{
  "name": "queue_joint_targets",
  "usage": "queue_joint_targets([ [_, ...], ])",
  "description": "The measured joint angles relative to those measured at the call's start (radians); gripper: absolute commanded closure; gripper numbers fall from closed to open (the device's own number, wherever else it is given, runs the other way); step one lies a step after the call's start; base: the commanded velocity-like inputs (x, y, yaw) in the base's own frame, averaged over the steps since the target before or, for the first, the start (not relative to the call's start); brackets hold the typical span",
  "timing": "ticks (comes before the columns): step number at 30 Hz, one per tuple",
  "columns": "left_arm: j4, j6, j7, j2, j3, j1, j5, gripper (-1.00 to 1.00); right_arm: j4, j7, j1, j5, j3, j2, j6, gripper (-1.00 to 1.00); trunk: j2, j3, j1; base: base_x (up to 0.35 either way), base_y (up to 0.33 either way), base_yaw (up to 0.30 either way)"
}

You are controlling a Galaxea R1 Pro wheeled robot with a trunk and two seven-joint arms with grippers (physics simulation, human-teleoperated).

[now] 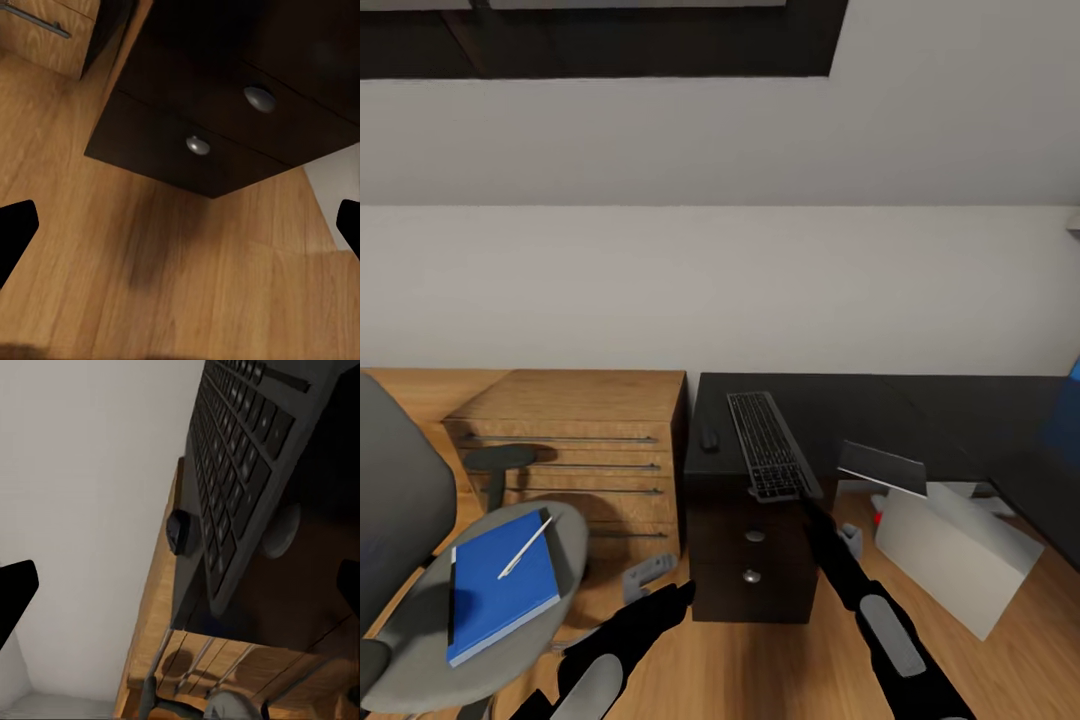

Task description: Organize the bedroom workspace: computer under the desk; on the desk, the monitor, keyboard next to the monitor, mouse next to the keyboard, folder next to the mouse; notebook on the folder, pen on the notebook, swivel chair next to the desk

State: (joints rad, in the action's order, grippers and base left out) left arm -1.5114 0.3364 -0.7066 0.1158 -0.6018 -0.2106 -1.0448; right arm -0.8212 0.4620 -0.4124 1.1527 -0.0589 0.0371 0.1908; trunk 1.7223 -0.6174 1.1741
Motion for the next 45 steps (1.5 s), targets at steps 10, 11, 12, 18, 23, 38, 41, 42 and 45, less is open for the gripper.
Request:
queue_joint_targets([
  [10, 0.000, 0.000, 0.000, 0.000, -0.005, 0.000, 0.001, -1.00, 0.003, -0.036, 0.000, -0.068, 0.001, 0.002, -0.001, -1.00, 0.000, 0.000, 0.000, 0.042, 0.000, 0.000],
  [11, 0.000, -0.001, 0.000, 0.000, -0.005, 0.000, 0.001, -1.00, 0.003, -0.038, 0.000, -0.068, 0.002, 0.002, -0.001, -1.00, 0.000, 0.000, 0.000, 0.038, 0.000, 0.000],
  [12, 0.000, -0.001, 0.001, 0.000, -0.005, 0.000, 0.002, -1.00, 0.004, -0.041, 0.000, -0.069, 0.002, 0.002, -0.002, -1.00, 0.000, 0.000, 0.000, 0.071, 0.000, 0.000],
  [18, 0.000, -0.001, 0.003, 0.000, -0.005, 0.000, 0.002, -1.00, 0.006, -0.048, 0.000, -0.069, 0.000, 0.002, -0.002, -1.00, 0.000, 0.000, 0.000, 0.144, 0.000, 0.000],
  [23, 0.000, -0.001, 0.003, 0.001, -0.005, 0.000, 0.002, -1.00, 0.017, -0.110, 0.000, -0.068, -0.004, 0.002, -0.001, -1.00, 0.000, 0.000, 0.000, 0.020, 0.000, 0.000],
  [38, 0.000, -0.003, 0.003, 0.002, -0.035, 0.000, 0.004, -1.00, 0.021, -0.138, 0.000, -0.067, -0.005, 0.002, -0.002, -1.00, 0.000, 0.000, 0.000, 0.136, 0.024, 0.000],
  [41, 0.000, -0.003, 0.003, 0.002, -0.036, 0.000, 0.003, -1.00, 0.021, -0.138, 0.000, -0.067, -0.005, 0.002, -0.002, -1.00, 0.000, 0.000, 0.000, 0.079, 0.030, 0.000],
  [42, 0.000, -0.003, 0.003, 0.002, -0.036, 0.000, 0.002, -1.00, 0.021, -0.138, 0.000, -0.067, -0.005, 0.002, -0.002, -1.00, 0.000, 0.000, 0.000, 0.038, 0.014, 0.000],
  [45, 0.000, -0.003, 0.003, 0.002, -0.035, 0.000, 0.002, -1.00, 0.021, -0.138, 0.000, -0.067, -0.005, 0.002, -0.001, -1.00, 0.000, 0.000, 0.000, 0.022, 0.008, 0.000],
])
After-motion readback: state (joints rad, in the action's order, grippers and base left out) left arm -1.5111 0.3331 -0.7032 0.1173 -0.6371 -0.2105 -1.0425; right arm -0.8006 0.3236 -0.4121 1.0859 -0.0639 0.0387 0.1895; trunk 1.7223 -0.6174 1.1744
